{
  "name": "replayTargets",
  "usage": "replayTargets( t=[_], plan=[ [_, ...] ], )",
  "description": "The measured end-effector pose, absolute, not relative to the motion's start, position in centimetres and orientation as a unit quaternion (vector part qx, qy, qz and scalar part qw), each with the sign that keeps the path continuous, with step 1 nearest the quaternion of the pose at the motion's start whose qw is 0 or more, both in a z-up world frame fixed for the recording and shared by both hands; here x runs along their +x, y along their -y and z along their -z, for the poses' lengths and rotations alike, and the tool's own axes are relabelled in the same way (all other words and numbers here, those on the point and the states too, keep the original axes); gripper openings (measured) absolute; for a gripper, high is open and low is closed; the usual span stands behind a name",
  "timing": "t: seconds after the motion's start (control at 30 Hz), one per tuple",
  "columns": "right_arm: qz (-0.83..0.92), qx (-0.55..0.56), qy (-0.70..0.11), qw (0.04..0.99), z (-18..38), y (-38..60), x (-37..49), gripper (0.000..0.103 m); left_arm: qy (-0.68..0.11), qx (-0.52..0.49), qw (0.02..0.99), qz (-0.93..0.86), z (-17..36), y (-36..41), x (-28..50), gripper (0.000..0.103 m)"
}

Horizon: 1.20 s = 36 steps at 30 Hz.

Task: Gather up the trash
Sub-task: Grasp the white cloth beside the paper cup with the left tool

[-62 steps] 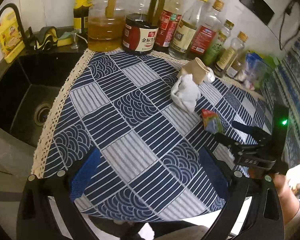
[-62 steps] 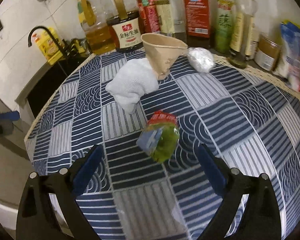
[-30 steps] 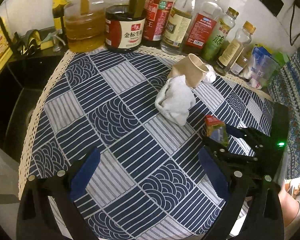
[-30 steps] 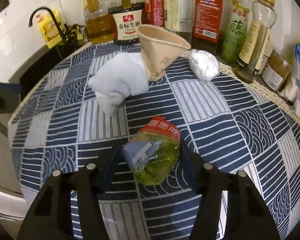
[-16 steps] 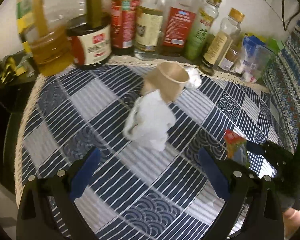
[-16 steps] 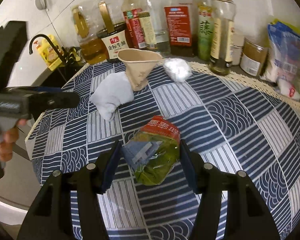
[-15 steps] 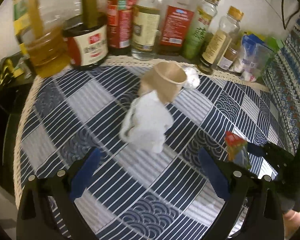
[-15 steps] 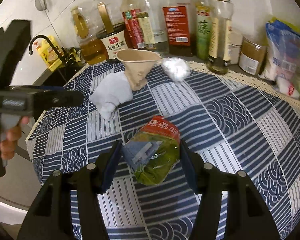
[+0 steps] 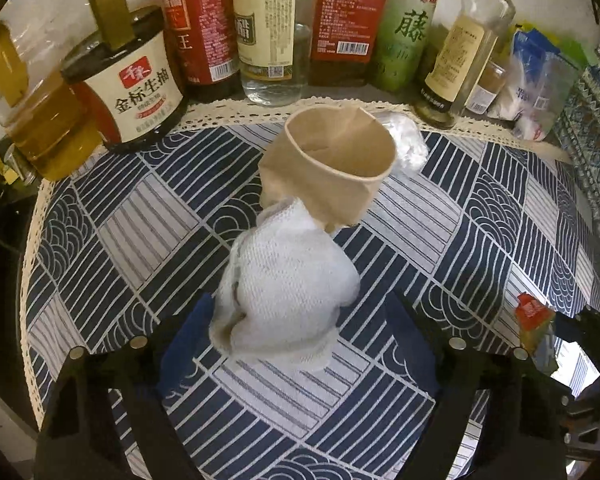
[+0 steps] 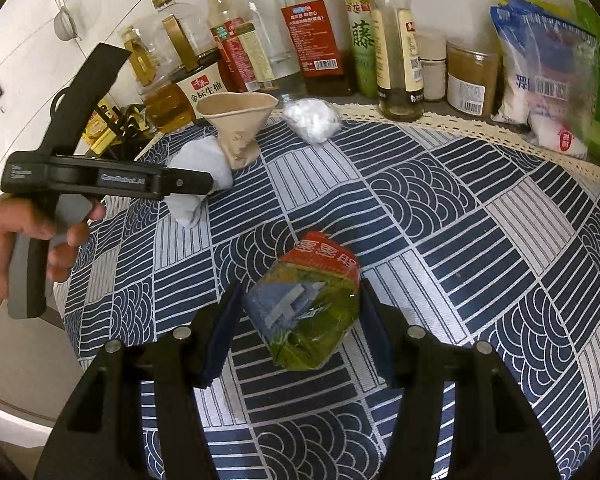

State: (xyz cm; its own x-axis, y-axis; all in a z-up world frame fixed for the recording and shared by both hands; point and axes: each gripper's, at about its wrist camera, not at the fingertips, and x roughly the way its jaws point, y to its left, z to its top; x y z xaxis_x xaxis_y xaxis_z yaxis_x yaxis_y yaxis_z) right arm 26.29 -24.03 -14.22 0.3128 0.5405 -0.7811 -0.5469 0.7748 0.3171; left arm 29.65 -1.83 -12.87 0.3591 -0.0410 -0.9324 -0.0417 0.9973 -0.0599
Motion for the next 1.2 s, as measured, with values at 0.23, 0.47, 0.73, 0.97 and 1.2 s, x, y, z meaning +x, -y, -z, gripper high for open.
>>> replayTargets(
  t=[0.23,0.47,0.73,0.97,1.2],
  plan=[
    [-0.342,-0.006,-0.478,0.809,14.3,24.0,26.5,0.058,-0.569,-0.032,0.821,-0.007,13.9,1.5,30.2,0.067],
    [-0.348,-0.005,-0.478,0.807,14.3,23.6,26.3,0.058,-0.565,-0.044,0.824,0.005,13.5,1.2,29.6,0.041],
    [-0.343,-0.01,-0.475,0.81,14.1,23.1,25.6,0.058,-0.556,-0.049,0.829,0.022,13.0,1.1,28.0,0.035],
    [-0.328,-0.022,-0.473,0.817,13.2,22.0,24.3,0.058,-0.538,-0.059,0.84,0.04,11.3,0.5,25.3,0.035],
    [-0.307,-0.021,-0.466,0.829,11.8,20.4,21.2,0.058,-0.519,-0.053,0.851,0.069,9.6,-0.5,21.3,0.035]
  ],
)
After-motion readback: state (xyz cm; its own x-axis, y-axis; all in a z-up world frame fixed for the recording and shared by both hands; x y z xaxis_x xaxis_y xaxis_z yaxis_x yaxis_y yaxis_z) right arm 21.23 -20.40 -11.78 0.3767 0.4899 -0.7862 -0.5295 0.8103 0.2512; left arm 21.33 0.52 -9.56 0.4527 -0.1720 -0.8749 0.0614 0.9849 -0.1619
